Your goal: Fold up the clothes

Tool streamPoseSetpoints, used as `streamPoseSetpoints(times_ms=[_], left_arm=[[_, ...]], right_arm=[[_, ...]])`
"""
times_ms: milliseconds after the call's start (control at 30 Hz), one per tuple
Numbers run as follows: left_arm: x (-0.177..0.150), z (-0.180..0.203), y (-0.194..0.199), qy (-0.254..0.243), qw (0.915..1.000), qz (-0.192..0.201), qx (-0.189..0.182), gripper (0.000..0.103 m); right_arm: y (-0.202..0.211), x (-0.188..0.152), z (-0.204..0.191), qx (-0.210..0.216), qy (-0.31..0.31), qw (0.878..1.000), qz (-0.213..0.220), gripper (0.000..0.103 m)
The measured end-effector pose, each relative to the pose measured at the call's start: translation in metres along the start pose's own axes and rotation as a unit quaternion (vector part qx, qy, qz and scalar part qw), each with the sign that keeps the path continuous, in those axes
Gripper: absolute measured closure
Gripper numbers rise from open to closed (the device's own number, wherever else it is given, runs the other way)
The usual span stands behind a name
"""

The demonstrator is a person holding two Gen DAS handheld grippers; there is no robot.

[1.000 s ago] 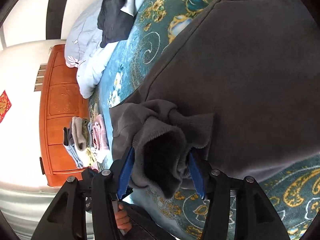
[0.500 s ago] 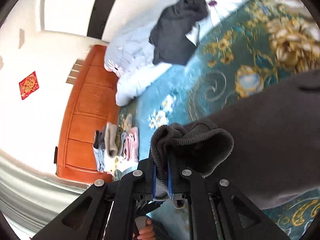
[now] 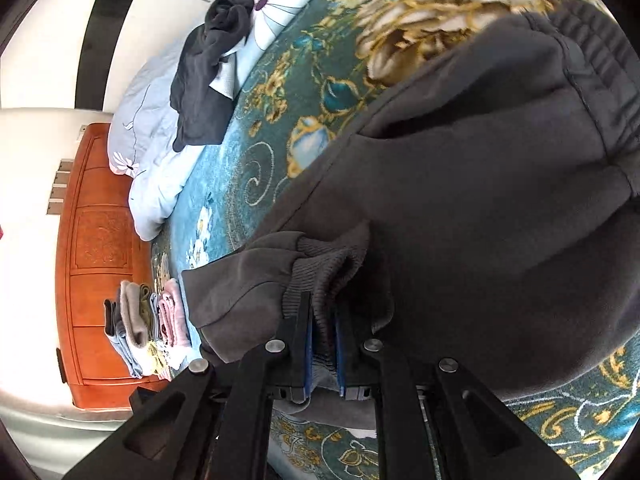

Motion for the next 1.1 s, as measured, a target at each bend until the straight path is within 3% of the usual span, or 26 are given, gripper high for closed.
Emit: streamPoseSetpoints(times_ms=[167, 300, 467, 533, 700, 800, 900, 1000, 1100], left_arm=[[0.003, 0.016, 0.002, -0.028, 0.9993, 0.022, 0.014, 0.02], [-0.002, 0.06, 0.003, -0.083, 0.9957, 0.04, 0.006, 0.02], [-0.022, 0.117, -0.019, -0.155, 0.9876, 0.022, -0.007, 0.02], [-0.022, 0.126, -0.023, -0.155, 0.9876, 0.019, -0.015, 0.02], [-0.015, 0.113, -0.012, -0.139, 0.9897, 0.032, -0.018, 0.02], [-0.006, 0.104, -0.01, -0.119, 0.9921, 0.037, -0.016, 0.02], [-0.001, 0.105, -0.013, -0.115, 0.9924, 0.039, -0.017, 0.02], [-0.001, 0.104, -0.033, -0.134, 0.9905, 0.028, 0.015, 0.02], [-0.001, 0.087, -0.051, -0.14, 0.9887, 0.016, 0.05, 0.02]], right_arm=[[0.0, 0.017, -0.043, 0.005, 0.085, 0.996, 0.007, 0.094], [-0.027, 0.017, -0.033, -0.038, 0.095, 0.994, -0.033, 0.093], [-0.036, 0.02, -0.04, -0.009, 0.082, 0.996, -0.035, 0.092], [-0.031, 0.025, -0.057, 0.012, 0.096, 0.995, -0.024, 0.092], [-0.016, 0.029, -0.094, 0.091, 0.127, 0.988, 0.004, 0.092], [-0.042, 0.024, -0.077, 0.062, 0.098, 0.993, -0.034, 0.092], [-0.051, 0.021, -0.089, 0.078, 0.105, 0.991, -0.038, 0.092], [-0.05, 0.024, -0.1, 0.081, 0.124, 0.988, -0.035, 0.092], [-0.044, 0.031, -0.069, 0.043, 0.094, 0.994, -0.031, 0.092]])
Point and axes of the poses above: each gripper's, at about its wrist camera, not at the fingertips, and y roughly against the way its jaws point, z to its right, x to its top, the point moved 8 cm from there along -y, roughly the way its jaws point, and after that the axes turned 14 degrees about y, right-handed, at the moved point
